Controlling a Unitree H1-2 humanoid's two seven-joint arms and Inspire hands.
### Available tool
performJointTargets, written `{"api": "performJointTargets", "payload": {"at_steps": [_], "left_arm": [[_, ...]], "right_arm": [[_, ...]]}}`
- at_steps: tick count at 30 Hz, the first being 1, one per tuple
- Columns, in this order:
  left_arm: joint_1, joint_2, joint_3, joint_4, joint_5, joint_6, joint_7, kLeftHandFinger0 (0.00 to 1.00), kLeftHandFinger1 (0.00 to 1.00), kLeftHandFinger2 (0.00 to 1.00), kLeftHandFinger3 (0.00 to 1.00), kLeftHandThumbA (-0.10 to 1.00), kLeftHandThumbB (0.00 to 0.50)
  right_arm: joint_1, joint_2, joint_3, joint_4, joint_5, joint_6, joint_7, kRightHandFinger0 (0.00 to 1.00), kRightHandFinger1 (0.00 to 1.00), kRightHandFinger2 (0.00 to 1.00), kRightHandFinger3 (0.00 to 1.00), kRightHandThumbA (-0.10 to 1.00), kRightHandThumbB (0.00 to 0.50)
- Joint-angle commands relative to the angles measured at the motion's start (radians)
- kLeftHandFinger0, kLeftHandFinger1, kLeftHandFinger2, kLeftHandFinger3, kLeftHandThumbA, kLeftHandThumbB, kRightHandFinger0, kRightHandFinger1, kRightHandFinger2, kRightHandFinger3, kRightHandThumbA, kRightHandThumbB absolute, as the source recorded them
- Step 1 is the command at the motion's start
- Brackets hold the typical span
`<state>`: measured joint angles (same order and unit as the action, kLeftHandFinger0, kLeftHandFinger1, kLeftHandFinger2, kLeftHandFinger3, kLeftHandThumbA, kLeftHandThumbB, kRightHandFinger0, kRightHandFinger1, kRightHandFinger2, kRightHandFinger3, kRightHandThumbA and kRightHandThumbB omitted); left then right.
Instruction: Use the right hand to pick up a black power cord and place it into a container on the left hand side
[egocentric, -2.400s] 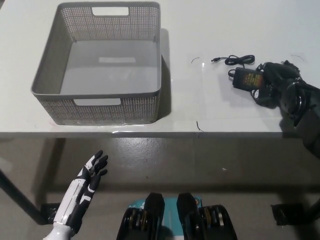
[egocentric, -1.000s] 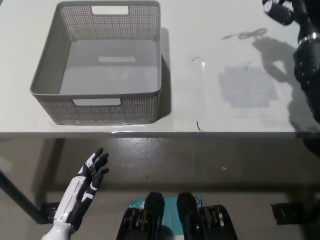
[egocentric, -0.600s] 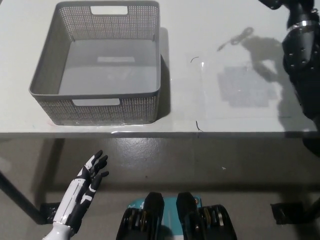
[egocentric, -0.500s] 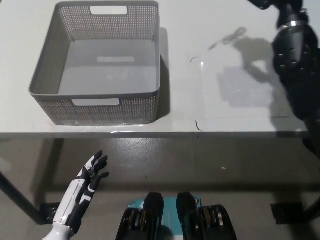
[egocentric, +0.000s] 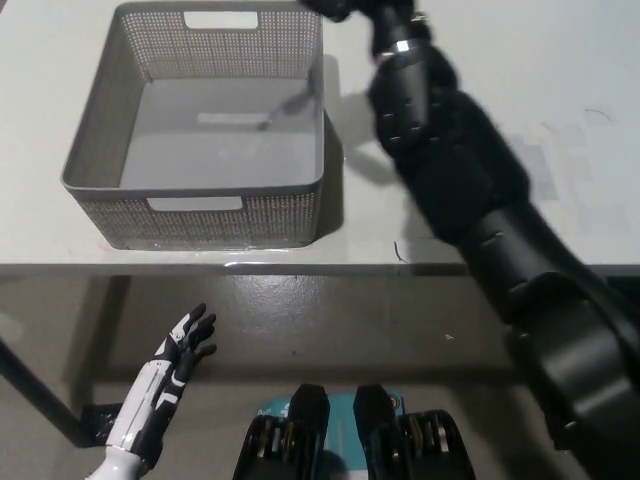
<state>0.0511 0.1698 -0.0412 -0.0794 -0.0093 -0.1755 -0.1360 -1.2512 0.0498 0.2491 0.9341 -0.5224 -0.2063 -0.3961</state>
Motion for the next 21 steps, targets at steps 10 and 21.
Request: {"api": "performJointTargets", "payload": {"at_steps": [10,21], "left_arm": [[-0.012,0.026,-0.009,-0.014,0.014,-0.021,-0.029,1.00,1.00,1.00,1.00,0.94,0.221],[-0.037,0.029,-0.011,-0.011,0.007,-0.014,-0.035,0.97,1.00,1.00,1.00,0.92,0.249]], "right_arm": [[-0.098,0.138,0.035,0.139,-0.007,-0.023,-0.072,0.00,0.33,0.73,0.85,-0.10,0.162],[-0.049,0.179,0.078,0.303,-0.004,-0.059,-0.101,0.00,0.39,0.75,0.86,-0.10,0.147]]}}
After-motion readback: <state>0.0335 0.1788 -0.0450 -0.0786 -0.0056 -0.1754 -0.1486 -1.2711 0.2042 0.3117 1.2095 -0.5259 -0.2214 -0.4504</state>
